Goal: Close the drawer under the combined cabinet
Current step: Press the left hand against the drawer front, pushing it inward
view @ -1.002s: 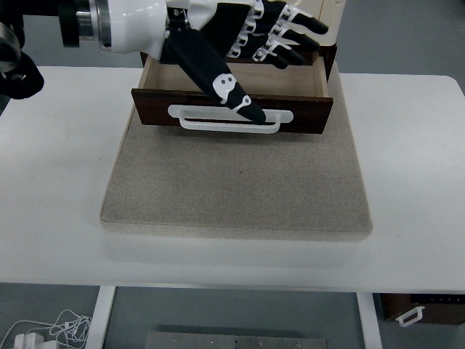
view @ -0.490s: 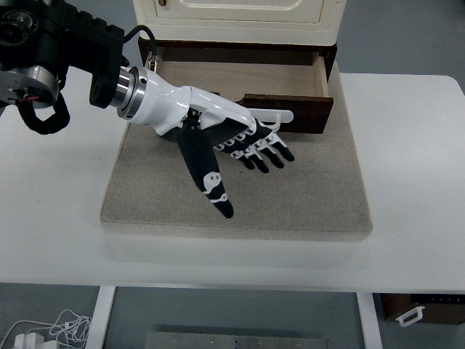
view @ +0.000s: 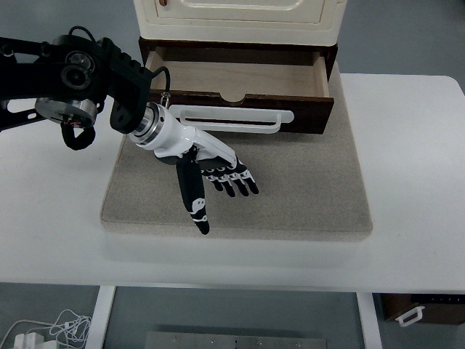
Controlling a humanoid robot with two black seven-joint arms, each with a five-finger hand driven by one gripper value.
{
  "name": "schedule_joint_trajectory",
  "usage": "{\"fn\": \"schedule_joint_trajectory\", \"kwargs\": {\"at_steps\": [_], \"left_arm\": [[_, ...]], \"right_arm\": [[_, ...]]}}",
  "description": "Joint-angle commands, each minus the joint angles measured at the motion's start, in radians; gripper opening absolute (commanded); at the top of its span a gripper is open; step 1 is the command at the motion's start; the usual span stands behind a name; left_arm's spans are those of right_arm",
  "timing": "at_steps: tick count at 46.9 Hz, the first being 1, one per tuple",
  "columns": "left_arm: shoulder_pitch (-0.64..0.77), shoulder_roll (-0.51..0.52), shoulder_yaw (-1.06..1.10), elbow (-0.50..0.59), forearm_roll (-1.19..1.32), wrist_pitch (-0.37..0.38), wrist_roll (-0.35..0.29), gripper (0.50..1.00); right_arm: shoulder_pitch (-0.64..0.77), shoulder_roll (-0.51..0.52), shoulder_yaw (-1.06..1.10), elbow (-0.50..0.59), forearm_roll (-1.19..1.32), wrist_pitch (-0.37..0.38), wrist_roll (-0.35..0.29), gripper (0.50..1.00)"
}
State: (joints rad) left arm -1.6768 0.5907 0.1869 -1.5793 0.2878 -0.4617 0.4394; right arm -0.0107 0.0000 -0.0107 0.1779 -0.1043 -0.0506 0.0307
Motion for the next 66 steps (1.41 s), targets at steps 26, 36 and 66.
{"fn": "schedule_joint_trajectory", "kwargs": {"at_steps": [26, 36, 66], "left_arm": [[0.02, -0.103, 0.017, 0.176, 0.068, 0.0, 0.025, 1.0], [0.019, -0.103, 0.017, 0.194, 0.068, 0.002, 0.025, 1.0], [0.015, -0.143, 0.012, 0.324, 0.077, -0.008, 0.024, 1.0]], "right_arm": [[0.0, 0.0, 0.0, 0.0, 0.0, 0.0, 0.0, 0.952], [0.0, 0.0, 0.0, 0.0, 0.0, 0.0, 0.0, 0.952], [0.0, 0.0, 0.0, 0.0, 0.0, 0.0, 0.0, 0.952]]}}
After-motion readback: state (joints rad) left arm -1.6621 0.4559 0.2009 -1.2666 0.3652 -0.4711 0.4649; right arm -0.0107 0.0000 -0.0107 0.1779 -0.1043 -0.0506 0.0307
